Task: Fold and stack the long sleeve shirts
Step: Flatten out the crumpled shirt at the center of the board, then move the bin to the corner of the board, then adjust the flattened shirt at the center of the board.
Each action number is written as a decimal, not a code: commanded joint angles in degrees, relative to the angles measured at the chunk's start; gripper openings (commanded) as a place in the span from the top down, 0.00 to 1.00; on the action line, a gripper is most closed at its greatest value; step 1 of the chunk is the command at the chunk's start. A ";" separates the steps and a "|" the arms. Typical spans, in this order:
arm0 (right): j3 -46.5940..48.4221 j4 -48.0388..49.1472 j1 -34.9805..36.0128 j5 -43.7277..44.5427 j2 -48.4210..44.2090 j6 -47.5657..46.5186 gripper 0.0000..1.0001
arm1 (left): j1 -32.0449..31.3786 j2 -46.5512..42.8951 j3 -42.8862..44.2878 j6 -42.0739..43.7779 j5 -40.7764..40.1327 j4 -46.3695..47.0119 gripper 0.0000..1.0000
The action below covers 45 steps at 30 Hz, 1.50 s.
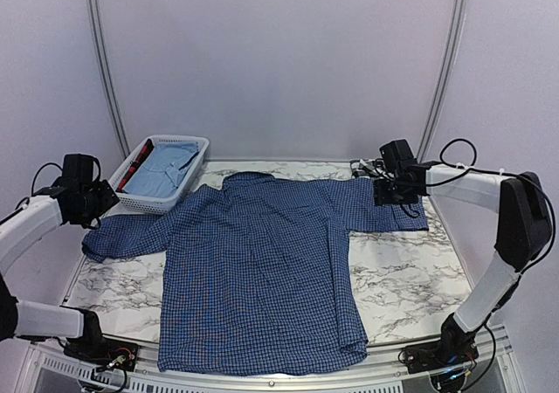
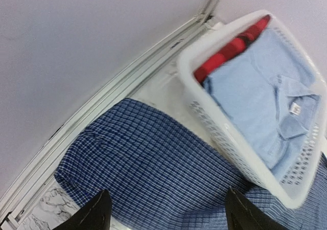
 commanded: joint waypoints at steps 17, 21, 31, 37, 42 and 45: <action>0.09 2.64 14.80 -10.08 -2.17 5.19 0.24 | -30.56 36.85 34.49 6.29 8.76 5.87 0.25; -0.65 4.77 16.94 -11.82 -1.24 5.33 0.23 | -28.76 46.89 44.00 7.16 10.30 4.73 0.25; 1.21 11.73 17.69 -19.82 6.02 3.92 0.23 | -24.03 59.16 54.74 8.21 11.58 1.55 0.25; 7.62 14.33 17.53 -20.27 14.50 3.17 0.23 | -21.65 61.12 56.48 8.53 11.25 1.15 0.25; 11.81 16.69 16.63 -22.82 20.91 3.97 0.24 | -21.04 63.39 59.80 10.33 15.84 0.96 0.25; 12.77 18.21 15.21 -24.69 23.85 5.70 0.24 | -22.17 63.72 61.87 11.75 18.59 0.92 0.25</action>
